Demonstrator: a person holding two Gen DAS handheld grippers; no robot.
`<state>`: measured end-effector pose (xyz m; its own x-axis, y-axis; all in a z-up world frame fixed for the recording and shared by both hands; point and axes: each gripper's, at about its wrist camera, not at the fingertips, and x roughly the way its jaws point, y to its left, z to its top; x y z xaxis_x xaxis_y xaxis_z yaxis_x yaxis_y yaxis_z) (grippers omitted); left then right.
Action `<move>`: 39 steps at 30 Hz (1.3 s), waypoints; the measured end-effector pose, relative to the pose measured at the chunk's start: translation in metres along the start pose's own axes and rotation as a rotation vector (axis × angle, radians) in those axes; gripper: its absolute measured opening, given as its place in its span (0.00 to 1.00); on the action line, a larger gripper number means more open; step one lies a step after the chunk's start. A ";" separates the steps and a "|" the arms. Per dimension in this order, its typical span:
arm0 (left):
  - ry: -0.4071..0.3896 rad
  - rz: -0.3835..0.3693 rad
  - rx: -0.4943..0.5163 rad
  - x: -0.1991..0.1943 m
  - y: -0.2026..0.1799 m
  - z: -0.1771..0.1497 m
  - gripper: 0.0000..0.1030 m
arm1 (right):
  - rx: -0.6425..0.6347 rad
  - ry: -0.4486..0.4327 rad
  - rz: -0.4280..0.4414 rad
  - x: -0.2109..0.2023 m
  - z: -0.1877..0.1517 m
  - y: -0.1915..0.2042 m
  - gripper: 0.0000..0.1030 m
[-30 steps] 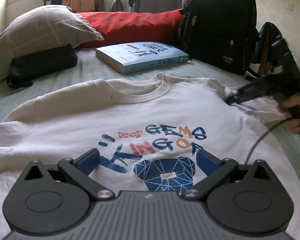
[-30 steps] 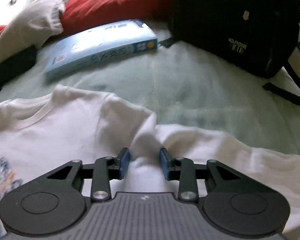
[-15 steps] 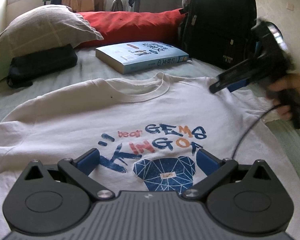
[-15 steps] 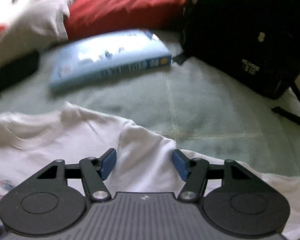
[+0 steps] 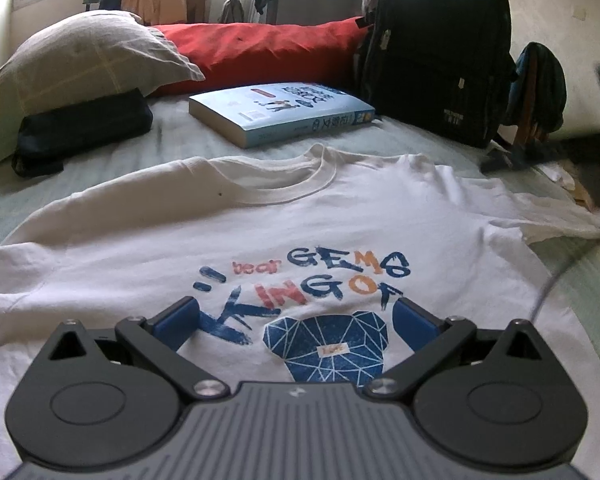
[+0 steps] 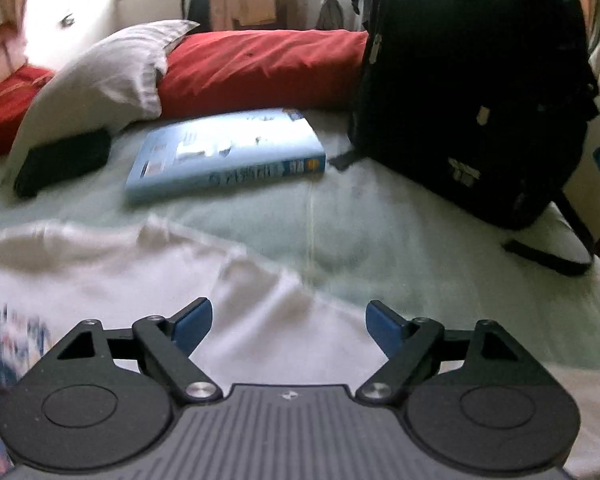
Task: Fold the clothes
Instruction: 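Open the right gripper and sweep it along the sweatshirt side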
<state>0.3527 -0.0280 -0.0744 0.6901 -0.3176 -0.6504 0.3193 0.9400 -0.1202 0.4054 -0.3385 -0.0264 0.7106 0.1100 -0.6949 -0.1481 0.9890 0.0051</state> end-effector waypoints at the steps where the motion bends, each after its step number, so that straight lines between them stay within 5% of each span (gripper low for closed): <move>1: 0.001 0.001 0.002 0.000 0.000 0.000 0.99 | -0.012 0.010 0.001 0.000 -0.012 0.001 0.85; 7: 0.006 0.003 0.006 0.002 -0.001 -0.001 0.99 | 0.060 0.046 -0.005 -0.008 -0.068 -0.021 0.91; 14: 0.006 0.008 0.011 0.002 -0.003 -0.002 0.99 | 0.236 -0.019 -0.117 -0.036 -0.043 -0.084 0.91; 19: 0.007 0.010 0.014 0.002 -0.003 -0.002 0.99 | 0.280 0.143 -0.208 0.012 -0.042 -0.117 0.91; 22: 0.008 0.013 0.016 0.003 -0.003 -0.002 0.99 | 0.283 0.114 -0.262 0.036 -0.039 -0.130 1.00; 30: 0.011 0.013 0.017 0.004 -0.004 -0.003 0.99 | 0.408 0.111 -0.311 0.055 -0.010 -0.169 0.98; 36: 0.000 0.021 0.021 0.003 -0.006 -0.001 0.99 | 0.311 0.119 -0.110 0.012 -0.015 -0.125 0.99; 39: -0.005 0.034 0.029 0.003 -0.009 0.001 0.99 | 0.326 0.111 0.076 -0.007 -0.030 -0.111 0.99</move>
<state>0.3527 -0.0378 -0.0748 0.7041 -0.2865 -0.6497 0.3147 0.9461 -0.0761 0.3961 -0.4518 -0.0437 0.6241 0.1911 -0.7576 0.0418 0.9601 0.2766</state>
